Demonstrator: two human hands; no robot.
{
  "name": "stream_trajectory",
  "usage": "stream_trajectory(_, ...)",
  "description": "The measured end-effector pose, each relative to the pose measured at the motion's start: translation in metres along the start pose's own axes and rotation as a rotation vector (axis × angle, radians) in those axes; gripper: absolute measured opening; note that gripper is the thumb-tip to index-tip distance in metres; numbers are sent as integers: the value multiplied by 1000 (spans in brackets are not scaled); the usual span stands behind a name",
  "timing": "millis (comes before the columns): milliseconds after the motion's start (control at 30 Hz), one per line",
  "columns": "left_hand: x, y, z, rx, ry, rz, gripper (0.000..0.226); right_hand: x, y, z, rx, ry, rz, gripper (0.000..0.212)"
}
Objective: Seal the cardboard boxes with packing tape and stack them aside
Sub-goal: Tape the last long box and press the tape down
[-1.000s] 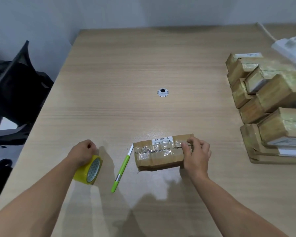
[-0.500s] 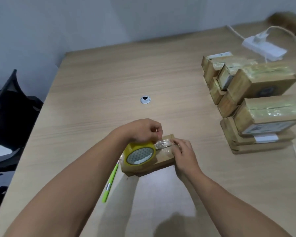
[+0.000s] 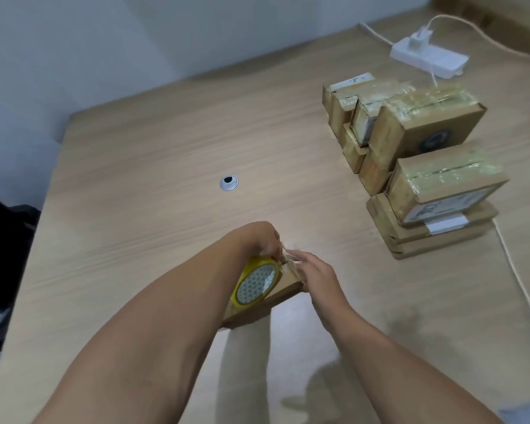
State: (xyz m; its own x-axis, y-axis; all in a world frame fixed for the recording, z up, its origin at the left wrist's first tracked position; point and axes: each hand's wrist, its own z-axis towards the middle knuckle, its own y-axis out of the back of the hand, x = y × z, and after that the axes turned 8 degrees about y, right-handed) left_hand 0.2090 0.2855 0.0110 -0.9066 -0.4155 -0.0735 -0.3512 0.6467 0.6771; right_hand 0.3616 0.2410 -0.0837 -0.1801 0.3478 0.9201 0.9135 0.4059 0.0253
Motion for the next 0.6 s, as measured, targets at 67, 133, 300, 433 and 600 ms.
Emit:
stream_trajectory(67,-9,-1,0,5,16,72,36,6,3,-1,1,-36,70,36)
stream_trajectory(133,-14,-2,2,2,41,111,37,6,7,-1,-9,-51,112,30)
stream_trajectory(300,-17,-3,5,14,87,155,35,3,6,4,-31,-56,11,46)
stream_trajectory(433,-15,-8,11,-34,94,168,31,1,5,15,-104,-77,-69,43)
stream_trajectory(600,-12,-13,14,-79,115,120,22,-8,4,21,-126,-91,-102,51)
